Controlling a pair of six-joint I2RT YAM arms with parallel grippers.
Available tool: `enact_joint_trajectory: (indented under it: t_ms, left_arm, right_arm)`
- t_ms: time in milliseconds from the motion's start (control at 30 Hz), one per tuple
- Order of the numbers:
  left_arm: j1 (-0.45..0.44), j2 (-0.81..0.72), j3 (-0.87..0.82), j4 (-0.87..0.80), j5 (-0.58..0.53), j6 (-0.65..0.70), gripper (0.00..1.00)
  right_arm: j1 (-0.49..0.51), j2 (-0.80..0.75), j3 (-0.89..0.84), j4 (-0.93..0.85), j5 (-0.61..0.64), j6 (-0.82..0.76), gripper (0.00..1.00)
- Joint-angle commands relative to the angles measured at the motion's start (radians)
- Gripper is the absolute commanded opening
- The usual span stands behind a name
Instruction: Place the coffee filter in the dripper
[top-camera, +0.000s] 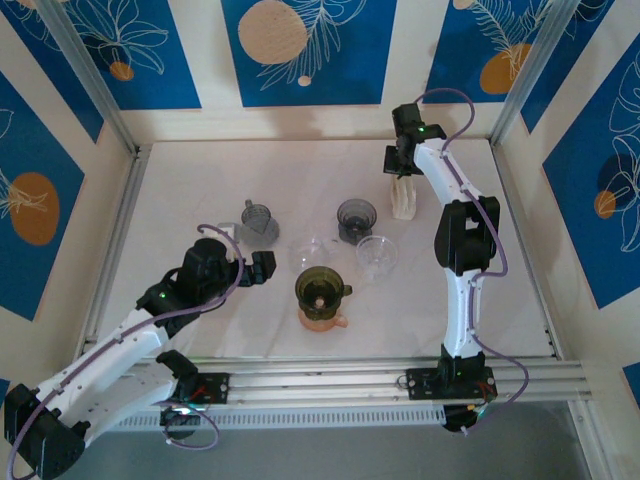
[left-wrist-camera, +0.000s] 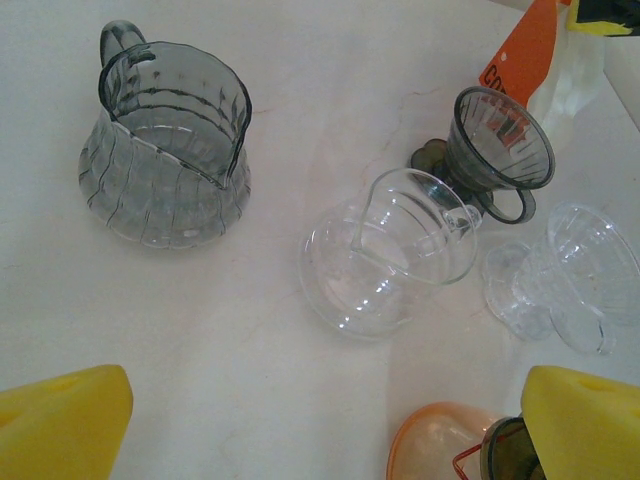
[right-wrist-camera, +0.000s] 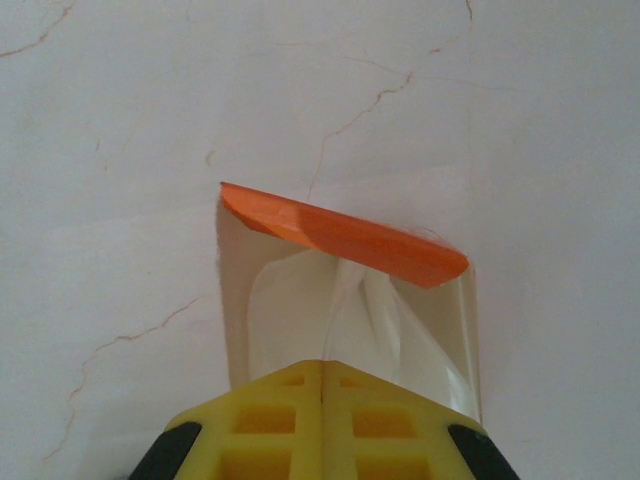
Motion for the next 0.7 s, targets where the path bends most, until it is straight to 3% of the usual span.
enact_joint_trajectory:
  t_ms: [0, 400, 667]
  left_arm:
    - [0.014, -0.005, 0.001, 0.0, 0.013, -0.007, 1.0]
    - [0.016, -0.007, 0.001, -0.001, 0.017, -0.009, 1.0]
    - [0.017, -0.009, 0.018, -0.011, 0.023, -0.007, 1.0]
  right_arm:
    - [0.009, -0.084, -0.007, 0.017, 0.012, -0.012, 0.0]
    - [0.015, -0.172, -0.053, 0.031, 0.023, -0.019, 0.0]
    - [0.033, -0.311, -0.146, 0.054, 0.039, -0.025, 0.0]
